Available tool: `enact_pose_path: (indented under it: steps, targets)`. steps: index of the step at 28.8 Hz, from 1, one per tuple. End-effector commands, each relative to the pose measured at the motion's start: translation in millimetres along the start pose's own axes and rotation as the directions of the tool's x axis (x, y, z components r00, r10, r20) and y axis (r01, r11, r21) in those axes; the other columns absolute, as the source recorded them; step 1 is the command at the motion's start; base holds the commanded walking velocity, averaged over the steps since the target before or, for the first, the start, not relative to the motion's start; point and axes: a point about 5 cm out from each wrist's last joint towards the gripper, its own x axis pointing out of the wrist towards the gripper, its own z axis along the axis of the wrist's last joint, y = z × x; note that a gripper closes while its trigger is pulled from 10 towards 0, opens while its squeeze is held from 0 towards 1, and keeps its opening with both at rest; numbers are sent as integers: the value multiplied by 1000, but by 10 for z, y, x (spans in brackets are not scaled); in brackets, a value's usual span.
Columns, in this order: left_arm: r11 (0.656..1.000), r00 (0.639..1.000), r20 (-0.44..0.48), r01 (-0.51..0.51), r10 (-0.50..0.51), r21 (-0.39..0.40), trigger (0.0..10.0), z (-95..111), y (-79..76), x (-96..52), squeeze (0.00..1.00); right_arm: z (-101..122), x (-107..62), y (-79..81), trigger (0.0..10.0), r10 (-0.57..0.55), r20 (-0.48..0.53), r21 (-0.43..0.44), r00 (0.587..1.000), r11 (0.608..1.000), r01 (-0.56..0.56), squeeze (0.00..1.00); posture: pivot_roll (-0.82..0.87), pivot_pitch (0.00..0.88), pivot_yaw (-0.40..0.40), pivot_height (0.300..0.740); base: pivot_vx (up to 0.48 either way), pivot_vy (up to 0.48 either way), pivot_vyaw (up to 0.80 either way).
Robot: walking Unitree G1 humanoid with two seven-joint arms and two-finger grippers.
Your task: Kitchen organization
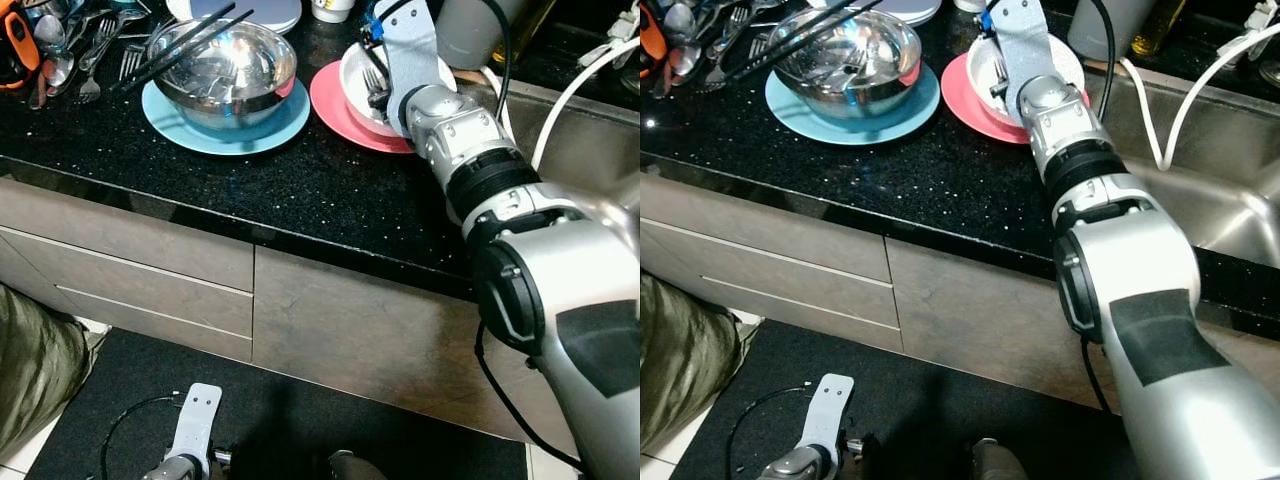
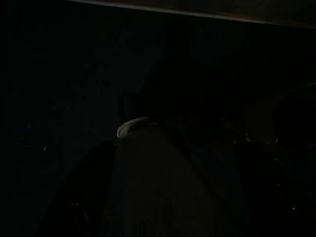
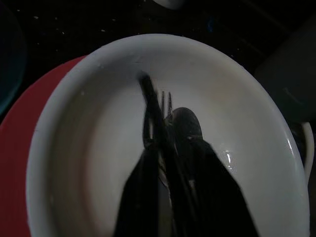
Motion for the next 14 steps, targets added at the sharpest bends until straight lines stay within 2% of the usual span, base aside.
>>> enact_pose_path:
  steps: [1, 7, 12, 14]
  targets:
    - [1000, 997, -74, 15, -17, -27, 10000, -217, -74, -28, 0, 86, -5, -8, 0, -3, 27, 26, 1000, 1000, 3, 0, 26, 266, -117, 740, 0, 0, 0]
    - [1000, 997, -70, 13, -15, -27, 10000, -200, -70, -24, 0, 227, -17, -4, 0, 6, 84, 24, 996, 1000, -8, 0, 26, 261, -115, 740, 0, 0, 0]
    - [1000, 998, -68, 13, -15, -28, 10000, -195, -70, -23, 0, 261, -20, 20, 0, 23, 94, 10, 995, 1000, -24, 0, 26, 259, -116, 740, 0, 0, 0]
    - [1000, 998, -67, 13, -15, -28, 10000, -192, -70, -22, 0, 333, -28, 30, 0, 30, 131, 0, 991, 1000, -30, 0, 26, 259, -116, 740, 0, 0, 0]
